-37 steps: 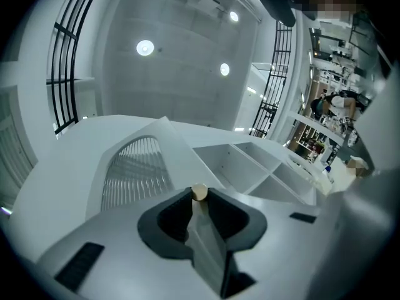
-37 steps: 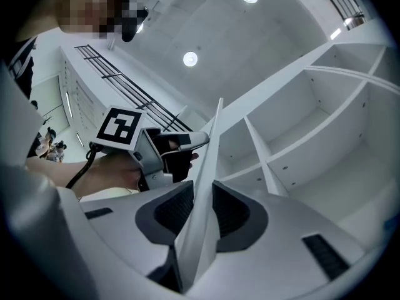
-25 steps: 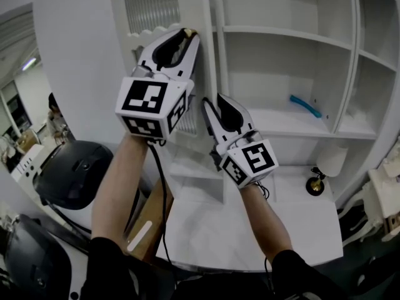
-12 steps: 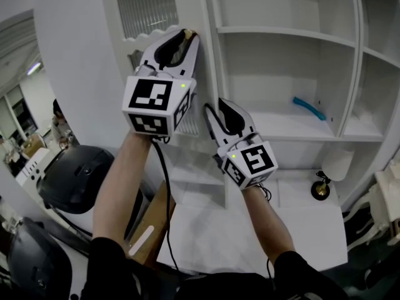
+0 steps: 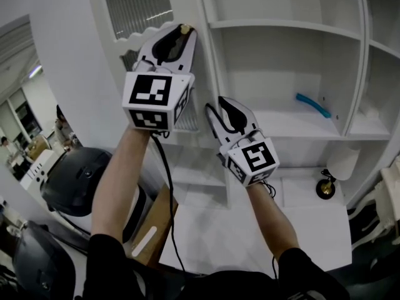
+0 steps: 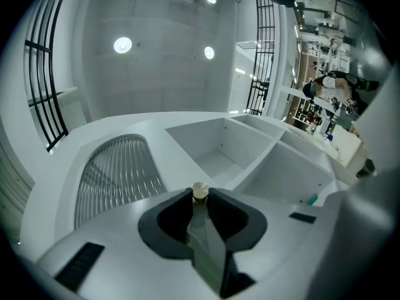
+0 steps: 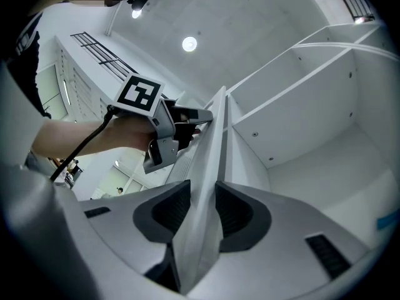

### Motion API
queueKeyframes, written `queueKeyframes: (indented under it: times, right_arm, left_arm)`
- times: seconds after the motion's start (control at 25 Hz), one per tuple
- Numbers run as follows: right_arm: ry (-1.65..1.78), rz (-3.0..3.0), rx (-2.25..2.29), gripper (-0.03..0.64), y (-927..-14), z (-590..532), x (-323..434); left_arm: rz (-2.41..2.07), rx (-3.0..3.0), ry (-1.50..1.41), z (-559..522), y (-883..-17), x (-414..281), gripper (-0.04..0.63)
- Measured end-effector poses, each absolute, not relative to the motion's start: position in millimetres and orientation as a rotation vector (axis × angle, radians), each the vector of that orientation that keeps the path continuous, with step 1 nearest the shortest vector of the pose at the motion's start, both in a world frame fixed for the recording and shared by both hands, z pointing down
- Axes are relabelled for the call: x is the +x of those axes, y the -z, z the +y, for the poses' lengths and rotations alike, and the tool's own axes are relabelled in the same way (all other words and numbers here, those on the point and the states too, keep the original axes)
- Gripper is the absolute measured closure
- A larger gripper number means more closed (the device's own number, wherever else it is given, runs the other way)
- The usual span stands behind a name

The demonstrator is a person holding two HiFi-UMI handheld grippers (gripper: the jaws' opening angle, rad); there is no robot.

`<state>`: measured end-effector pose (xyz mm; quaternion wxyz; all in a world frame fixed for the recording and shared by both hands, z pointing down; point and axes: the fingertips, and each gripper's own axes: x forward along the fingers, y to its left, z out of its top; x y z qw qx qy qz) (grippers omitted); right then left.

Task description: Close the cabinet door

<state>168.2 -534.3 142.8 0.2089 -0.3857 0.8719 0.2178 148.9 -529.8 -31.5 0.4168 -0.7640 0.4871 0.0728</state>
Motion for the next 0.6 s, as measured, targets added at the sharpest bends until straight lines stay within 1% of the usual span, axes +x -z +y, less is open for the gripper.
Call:
queueKeyframes:
  times: [0.6]
  right_arm:
    - [-0.638,2.511,-1.216,0.494,-183,-564,172]
  left_arm:
    - [1.303,-1.873,-0.145,-560,28,154,0.511]
